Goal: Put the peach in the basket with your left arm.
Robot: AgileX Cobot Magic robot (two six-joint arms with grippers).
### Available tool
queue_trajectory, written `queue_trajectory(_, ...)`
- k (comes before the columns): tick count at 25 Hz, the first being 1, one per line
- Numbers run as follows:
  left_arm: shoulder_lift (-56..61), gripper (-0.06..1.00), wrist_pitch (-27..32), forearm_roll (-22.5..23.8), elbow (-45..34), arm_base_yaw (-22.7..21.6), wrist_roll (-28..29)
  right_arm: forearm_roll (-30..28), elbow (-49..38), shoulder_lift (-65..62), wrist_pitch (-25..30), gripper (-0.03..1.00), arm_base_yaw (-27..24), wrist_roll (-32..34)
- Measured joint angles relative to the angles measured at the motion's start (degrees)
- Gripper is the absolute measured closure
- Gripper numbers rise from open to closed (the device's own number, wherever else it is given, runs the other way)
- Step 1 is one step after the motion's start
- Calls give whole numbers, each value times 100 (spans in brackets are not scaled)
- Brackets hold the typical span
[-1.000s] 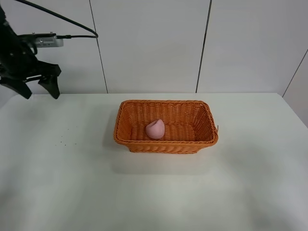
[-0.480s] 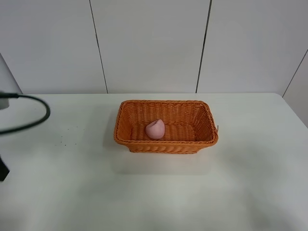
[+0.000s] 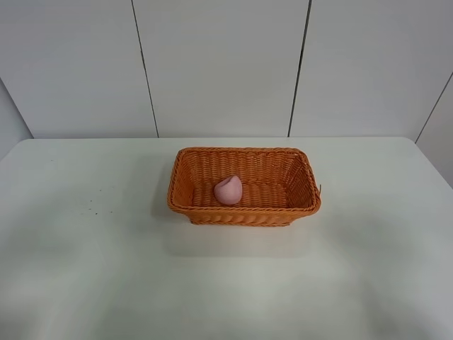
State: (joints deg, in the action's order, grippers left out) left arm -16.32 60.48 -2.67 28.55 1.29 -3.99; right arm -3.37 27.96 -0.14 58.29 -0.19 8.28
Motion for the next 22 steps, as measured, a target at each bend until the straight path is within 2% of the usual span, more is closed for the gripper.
queue_trajectory(9, 1588, 10, 5, 0, -24, 0, 0, 0, 0, 0, 0, 27, 0, 0)
queue_trajectory(22, 1672, 10, 5, 0, -28, 0, 0, 0, 0, 0, 0, 27, 0, 0)
